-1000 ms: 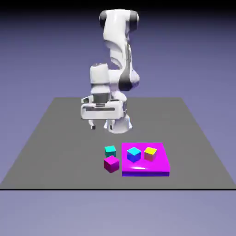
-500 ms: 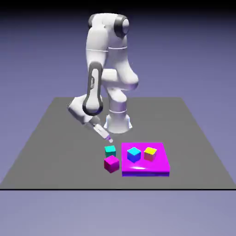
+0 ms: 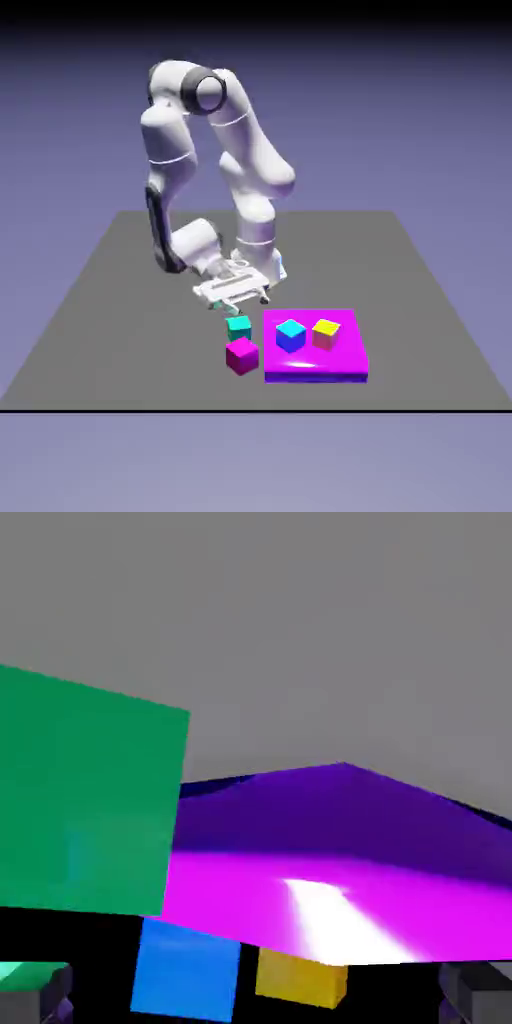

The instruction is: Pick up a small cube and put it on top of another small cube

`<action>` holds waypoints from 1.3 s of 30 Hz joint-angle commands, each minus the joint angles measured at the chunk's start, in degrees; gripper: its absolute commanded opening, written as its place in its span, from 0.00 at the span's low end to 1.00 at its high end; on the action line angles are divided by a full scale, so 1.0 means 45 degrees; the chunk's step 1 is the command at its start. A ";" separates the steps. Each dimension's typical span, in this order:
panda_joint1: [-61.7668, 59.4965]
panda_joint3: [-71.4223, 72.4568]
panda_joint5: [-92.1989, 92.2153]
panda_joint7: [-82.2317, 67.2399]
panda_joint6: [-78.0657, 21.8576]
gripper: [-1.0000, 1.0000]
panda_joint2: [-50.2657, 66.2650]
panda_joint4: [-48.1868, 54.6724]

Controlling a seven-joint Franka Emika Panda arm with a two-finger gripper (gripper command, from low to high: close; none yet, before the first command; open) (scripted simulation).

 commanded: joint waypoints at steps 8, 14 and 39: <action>-0.0468 0.1233 0.3432 -0.0463 -0.1325 0.50 0.2097 0.0774; -0.0578 0.0959 0.3069 -0.0442 -0.1339 0.00 0.1884 0.0571; 0.8720 -0.2716 -0.7712 0.7074 -0.4548 0.00 0.0680 0.9103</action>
